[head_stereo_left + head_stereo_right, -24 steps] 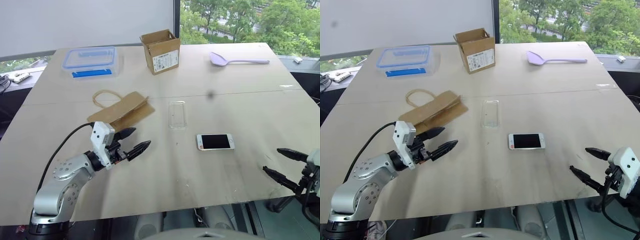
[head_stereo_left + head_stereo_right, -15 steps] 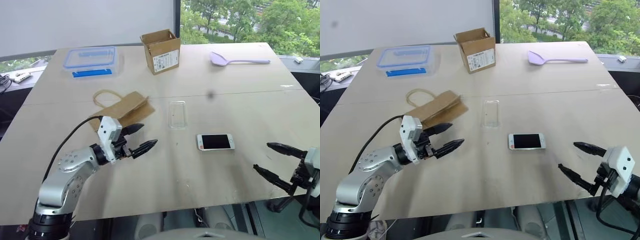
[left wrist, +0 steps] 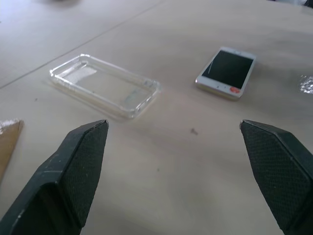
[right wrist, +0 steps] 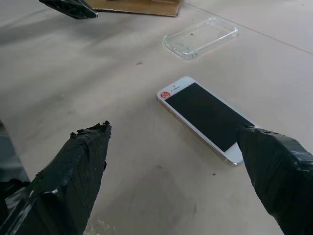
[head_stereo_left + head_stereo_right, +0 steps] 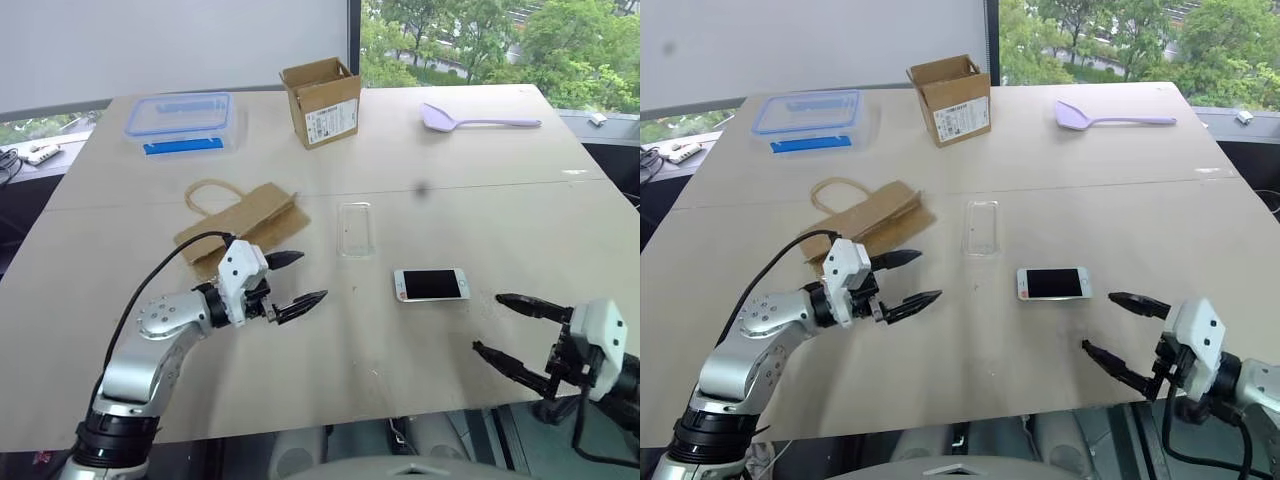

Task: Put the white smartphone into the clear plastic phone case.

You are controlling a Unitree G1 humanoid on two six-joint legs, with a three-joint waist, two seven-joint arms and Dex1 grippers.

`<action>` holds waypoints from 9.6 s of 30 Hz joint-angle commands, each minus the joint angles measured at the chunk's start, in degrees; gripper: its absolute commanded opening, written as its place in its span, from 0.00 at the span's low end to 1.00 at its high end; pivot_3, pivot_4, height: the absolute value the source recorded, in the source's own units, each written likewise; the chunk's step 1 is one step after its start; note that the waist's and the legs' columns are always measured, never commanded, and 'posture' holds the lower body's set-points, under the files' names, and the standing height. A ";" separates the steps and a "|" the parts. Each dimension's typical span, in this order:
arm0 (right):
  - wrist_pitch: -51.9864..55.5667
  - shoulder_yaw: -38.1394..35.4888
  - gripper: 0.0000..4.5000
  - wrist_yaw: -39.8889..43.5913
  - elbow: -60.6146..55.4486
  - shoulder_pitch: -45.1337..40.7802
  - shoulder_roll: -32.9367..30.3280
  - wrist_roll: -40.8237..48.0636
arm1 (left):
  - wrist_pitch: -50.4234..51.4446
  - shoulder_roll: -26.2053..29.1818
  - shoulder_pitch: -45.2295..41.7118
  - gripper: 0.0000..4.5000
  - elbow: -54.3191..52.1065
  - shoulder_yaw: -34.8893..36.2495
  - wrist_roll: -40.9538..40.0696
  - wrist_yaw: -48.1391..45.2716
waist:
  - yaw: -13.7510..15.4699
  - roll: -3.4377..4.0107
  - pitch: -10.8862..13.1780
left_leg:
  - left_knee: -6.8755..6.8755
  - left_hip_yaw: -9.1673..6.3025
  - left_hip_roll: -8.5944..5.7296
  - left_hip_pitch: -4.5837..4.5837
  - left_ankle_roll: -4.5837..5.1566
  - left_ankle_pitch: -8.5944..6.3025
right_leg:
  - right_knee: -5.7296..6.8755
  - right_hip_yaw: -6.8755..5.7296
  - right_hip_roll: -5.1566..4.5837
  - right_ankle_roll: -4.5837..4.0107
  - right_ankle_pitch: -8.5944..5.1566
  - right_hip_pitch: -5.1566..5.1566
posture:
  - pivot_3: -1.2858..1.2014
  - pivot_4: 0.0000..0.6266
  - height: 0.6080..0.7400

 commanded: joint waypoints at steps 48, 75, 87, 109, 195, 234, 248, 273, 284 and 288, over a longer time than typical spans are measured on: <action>2.36 3.84 1.00 -16.51 -15.65 2.71 4.99 -0.26 | -42.81 -17.83 -68.63 0.17 93.52 -20.39 41.17 -23.76 | 1.51 -0.12 -0.03 | 0.71 -0.36 -0.18 -0.72 0.26 -0.06 | -0.27 -0.26 0.22 0.14 0.12 0.17 | 0.52 0.24 1.00; 2.40 7.36 1.00 -15.71 -12.53 -2.25 4.40 -1.57 | -27.68 -14.50 -59.45 0.45 74.15 -12.54 28.26 -31.03 | 1.27 -0.12 -0.02 | 0.56 -0.41 -0.15 -0.73 0.26 -0.07 | -0.21 -0.25 0.31 0.17 0.21 0.10 | 0.52 0.24 1.00; 1.93 4.72 1.00 -14.82 -13.43 0.71 3.47 -1.33 | -29.92 -14.68 -58.93 0.24 81.79 -17.10 34.21 -27.45 | 1.36 -0.13 -0.03 | 0.63 -0.43 -0.15 -0.73 0.26 -0.07 | -0.15 -0.26 0.33 0.20 0.22 0.11 | 0.52 0.24 1.00; 1.06 6.56 1.00 -13.99 -11.63 -0.72 3.02 -2.40 | 7.73 -12.31 -35.11 0.01 23.79 -18.72 24.10 -26.32 | 1.39 -0.09 -0.05 | 0.87 -0.39 -0.13 -0.63 0.26 -0.07 | 0.35 -0.17 0.30 0.16 0.07 0.04 | 0.52 0.24 1.00; 9.63 15.34 1.00 3.08 17.75 -26.12 -17.22 -7.04 | 20.95 -12.03 -17.06 1.00 -4.11 -4.04 -3.33 -9.22 | 0.38 -0.01 0.01 | 0.97 -0.33 -0.14 -0.68 0.26 -0.08 | 0.28 -0.13 0.25 0.16 0.07 0.02 | 0.52 0.24 1.00; 3.51 27.64 0.64 22.13 40.13 -46.40 -13.29 -17.06 | 13.64 -2.19 -4.17 1.00 -11.38 -2.24 -8.44 -3.47 | -0.03 0.08 0.06 | 0.90 -0.29 -0.12 -0.62 0.26 -0.08 | 0.28 -0.12 0.25 0.12 0.09 0.03 | 0.52 0.24 1.00; 1.86 28.93 0.97 17.12 38.72 -41.63 -12.96 -21.23 | 8.05 -2.42 -2.59 1.00 -6.87 -4.44 -5.57 -5.48 | -0.07 0.09 0.06 | 0.89 -0.26 -0.13 -0.62 0.26 -0.08 | 0.25 -0.11 0.24 0.14 0.08 0.02 | 0.52 0.24 1.00; 11.07 25.84 0.65 18.69 29.49 -55.43 -12.25 -12.24 | -1.46 -1.18 1.90 1.00 3.22 -1.63 -3.01 -8.74 | -0.18 0.37 0.24 | 0.71 -0.02 -0.08 -0.68 0.26 -0.08 | 0.30 0.06 0.22 0.14 0.09 -0.34 | 0.52 0.24 1.00; -1.64 41.61 0.64 16.88 48.84 -70.65 0.03 -29.20 | -5.22 -1.45 1.41 1.00 5.84 -1.44 -1.51 -8.23 | -0.10 0.36 0.25 | 0.44 0.06 -0.14 -0.81 0.25 -0.08 | 0.18 0.07 0.16 -0.07 0.23 -0.48 | 0.52 0.24 1.00; -3.77 43.62 0.64 18.58 50.83 -72.20 1.57 -31.41 | -4.56 -1.22 2.84 1.00 3.32 -1.03 -2.16 -7.44 | -0.16 0.36 0.25 | 0.32 0.06 -0.13 -0.81 0.25 -0.08 | 0.21 0.08 0.19 0.02 0.28 -0.56 | 0.52 0.24 1.00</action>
